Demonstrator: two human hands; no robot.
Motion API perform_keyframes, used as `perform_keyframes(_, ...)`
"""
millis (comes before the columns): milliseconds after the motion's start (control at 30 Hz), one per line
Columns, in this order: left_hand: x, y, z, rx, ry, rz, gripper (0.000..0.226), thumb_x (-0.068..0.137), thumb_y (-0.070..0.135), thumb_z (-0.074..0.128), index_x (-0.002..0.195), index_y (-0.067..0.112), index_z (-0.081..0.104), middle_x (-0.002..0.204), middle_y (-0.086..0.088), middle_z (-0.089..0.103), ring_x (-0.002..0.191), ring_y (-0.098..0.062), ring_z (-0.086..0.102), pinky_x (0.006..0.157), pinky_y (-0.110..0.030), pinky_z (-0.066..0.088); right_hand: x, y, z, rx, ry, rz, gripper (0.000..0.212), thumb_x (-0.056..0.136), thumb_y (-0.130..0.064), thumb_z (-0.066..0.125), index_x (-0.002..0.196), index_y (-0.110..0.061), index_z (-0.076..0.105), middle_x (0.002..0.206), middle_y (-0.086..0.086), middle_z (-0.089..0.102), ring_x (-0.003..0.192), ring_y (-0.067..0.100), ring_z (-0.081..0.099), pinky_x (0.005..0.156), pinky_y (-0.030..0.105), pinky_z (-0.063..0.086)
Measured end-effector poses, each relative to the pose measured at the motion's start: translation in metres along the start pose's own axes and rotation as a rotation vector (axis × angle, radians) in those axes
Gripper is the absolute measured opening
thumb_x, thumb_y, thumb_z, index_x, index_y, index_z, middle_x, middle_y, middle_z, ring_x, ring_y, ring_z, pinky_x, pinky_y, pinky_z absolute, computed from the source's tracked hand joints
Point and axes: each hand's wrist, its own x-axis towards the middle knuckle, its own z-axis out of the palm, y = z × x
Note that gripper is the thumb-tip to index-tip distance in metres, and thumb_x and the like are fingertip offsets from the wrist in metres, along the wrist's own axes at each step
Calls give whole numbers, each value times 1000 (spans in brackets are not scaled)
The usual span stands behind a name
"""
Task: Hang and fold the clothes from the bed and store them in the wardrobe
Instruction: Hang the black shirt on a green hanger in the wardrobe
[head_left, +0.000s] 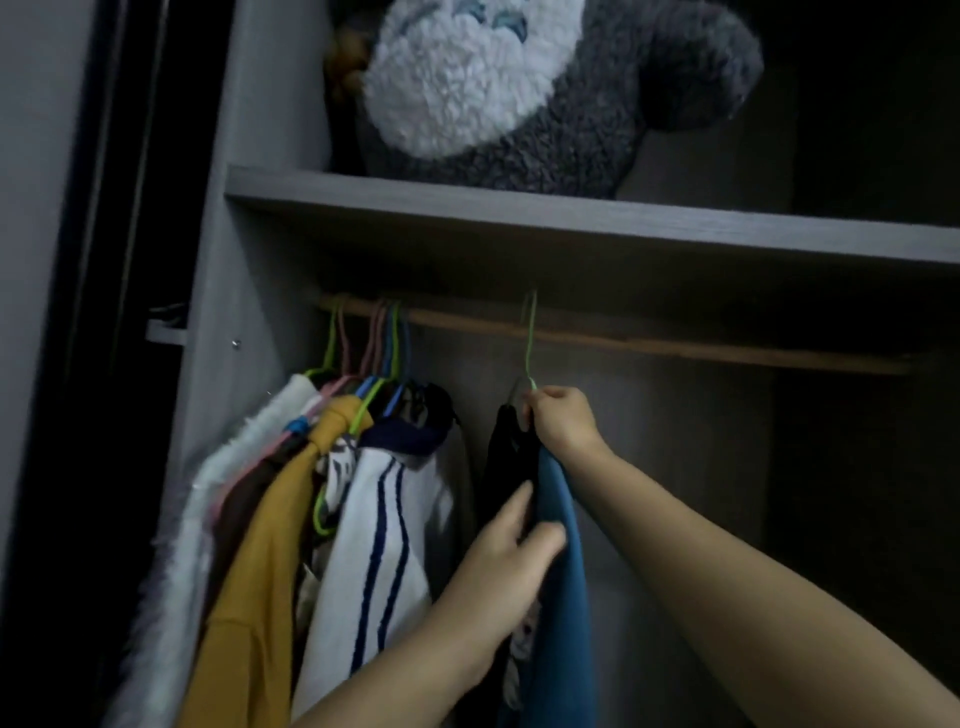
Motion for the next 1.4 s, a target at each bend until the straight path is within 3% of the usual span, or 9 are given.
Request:
perform_keyframes(100,6,17,-31,178,81,119,62,96,40,50,150,34,20,139,21,36,121,3,37,96,-19,31,25,-14,42,58,-57,-21,20,99,-9,40,104,-5,58,84,9,58,66,14,50,56,17,35)
perform_keyframes(233,19,2,-68,1321,272,221,71,96,19,38,153,17,-5,158,3,19,143,-14,21,120,-40,1,36,-5,93,19,-122,-25,32,99,-6,35,126,0,52,108,16,56,91,17,47,72,25,37)
perform_keyframes(300,13,-8,-82,1591,371,310,64,84,11,35,147,-1,30,150,-11,37,141,-20,32,113,-51,-12,31,8,108,-35,-147,-45,25,99,-7,35,116,-10,53,106,14,55,97,18,49,79,24,36)
perform_keyframes(433,5,-36,-96,1769,497,435,56,71,14,30,104,1,73,111,-12,70,106,-24,67,105,-57,12,18,24,118,-176,-151,-116,40,102,-14,34,139,-3,41,130,20,56,119,32,53,88,27,39)
perform_keyframes(567,-1,-32,-91,1777,530,434,45,73,12,51,113,-1,69,120,-15,66,114,-26,62,95,-74,32,19,19,110,-217,-204,-123,47,103,-24,34,146,-6,31,142,19,46,130,31,45,97,28,36)
perform_keyframes(700,-15,-41,-66,1675,532,567,63,66,13,72,125,-2,59,142,-22,45,135,-33,40,108,-68,8,-28,56,63,-197,-156,-215,51,103,-26,37,150,-12,25,150,12,38,139,26,33,114,32,25)
perform_keyframes(800,-24,-64,-28,1516,340,711,53,80,19,44,130,8,56,145,-16,45,139,-28,36,111,-63,10,-89,112,5,-295,-129,-196,52,101,-24,41,151,-19,24,147,6,40,135,20,34,112,32,27)
perform_keyframes(1133,-63,-189,147,1137,-376,518,44,88,12,51,132,16,55,126,-3,58,123,-23,49,116,-52,11,-308,232,-192,-730,-75,350,54,95,-16,47,147,-18,33,146,9,37,135,27,34,112,39,31)
perform_keyframes(1400,-189,-256,307,892,-892,605,42,88,12,51,130,15,57,118,-5,62,110,-24,56,101,-35,35,-526,253,-318,-877,82,842,50,94,-18,45,143,-20,37,144,8,37,128,30,41,103,42,40)
